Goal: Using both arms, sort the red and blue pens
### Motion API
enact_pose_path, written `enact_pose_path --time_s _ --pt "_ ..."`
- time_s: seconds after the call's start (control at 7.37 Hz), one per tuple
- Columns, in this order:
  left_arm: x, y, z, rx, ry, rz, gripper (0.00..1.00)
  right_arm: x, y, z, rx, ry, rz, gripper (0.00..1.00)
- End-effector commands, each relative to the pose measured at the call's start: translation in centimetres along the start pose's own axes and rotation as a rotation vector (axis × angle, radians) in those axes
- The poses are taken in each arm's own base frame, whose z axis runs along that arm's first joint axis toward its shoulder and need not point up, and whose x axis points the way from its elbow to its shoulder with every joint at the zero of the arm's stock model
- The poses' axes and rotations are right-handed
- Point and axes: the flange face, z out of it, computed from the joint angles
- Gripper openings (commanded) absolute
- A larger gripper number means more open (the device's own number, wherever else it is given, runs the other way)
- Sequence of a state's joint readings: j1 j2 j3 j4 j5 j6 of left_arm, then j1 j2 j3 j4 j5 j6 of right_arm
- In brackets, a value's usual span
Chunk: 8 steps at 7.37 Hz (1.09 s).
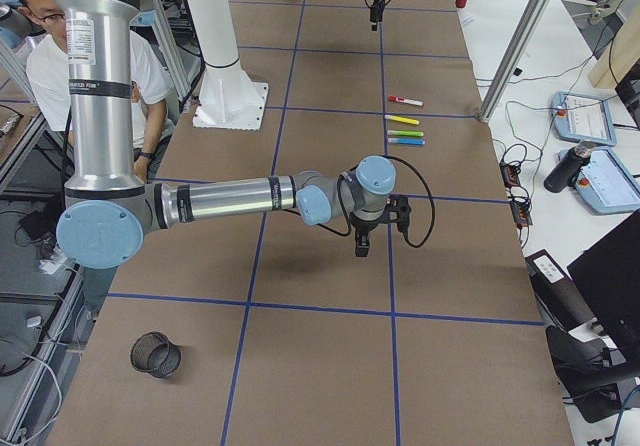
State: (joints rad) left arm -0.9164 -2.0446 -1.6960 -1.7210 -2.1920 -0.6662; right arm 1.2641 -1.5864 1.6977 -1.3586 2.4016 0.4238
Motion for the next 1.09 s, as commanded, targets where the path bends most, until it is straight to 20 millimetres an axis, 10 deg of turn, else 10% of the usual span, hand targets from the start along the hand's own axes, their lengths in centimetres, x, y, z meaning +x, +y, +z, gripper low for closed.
enact_pose_path --time_s 0.0,0.27,0.95 --pt "9.4 -3.8 5.0 -0.041 0.01 -0.013 1.0 -1.1 0.3 0.7 -0.016 -0.006 -0.02 1.0" --pt "15.6 -8.2 8.9 -0.032 -0.051 0.007 1.0 -0.8 0.2 0.6 0.002 0.028 -0.023 1.0" --pt "16.7 -12.5 13.1 -0.01 -0.036 0.02 0.86 -0.9 0.3 0.2 0.02 0.051 -0.031 1.0"
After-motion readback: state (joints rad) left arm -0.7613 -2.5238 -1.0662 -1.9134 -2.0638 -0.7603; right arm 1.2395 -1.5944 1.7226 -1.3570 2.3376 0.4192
